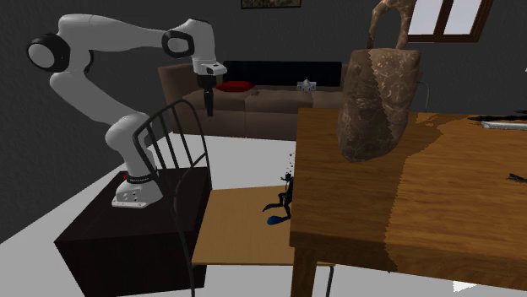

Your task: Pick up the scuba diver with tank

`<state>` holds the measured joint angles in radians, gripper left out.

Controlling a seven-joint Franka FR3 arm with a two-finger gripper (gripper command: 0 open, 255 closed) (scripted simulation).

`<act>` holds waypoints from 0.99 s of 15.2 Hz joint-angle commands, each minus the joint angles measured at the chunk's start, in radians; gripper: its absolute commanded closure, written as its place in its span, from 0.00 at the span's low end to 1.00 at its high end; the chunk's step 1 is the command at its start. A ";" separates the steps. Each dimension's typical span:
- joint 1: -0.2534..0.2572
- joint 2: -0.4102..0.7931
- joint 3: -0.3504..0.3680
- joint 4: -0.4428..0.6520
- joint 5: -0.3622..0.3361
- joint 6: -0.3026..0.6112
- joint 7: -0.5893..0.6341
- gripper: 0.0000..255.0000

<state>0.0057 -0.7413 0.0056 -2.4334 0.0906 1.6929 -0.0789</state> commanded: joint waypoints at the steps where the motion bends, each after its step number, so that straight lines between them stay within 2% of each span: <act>1: 0.000 0.000 0.000 0.000 0.000 0.000 0.000 0.00; 8: -0.068 0.196 0.017 0.002 -0.022 0.250 0.114 0.00; 15: -0.137 0.414 0.020 0.062 -0.063 0.462 0.239 0.00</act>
<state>-0.1202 -0.3599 0.0278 -2.3879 0.0354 2.1293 0.1421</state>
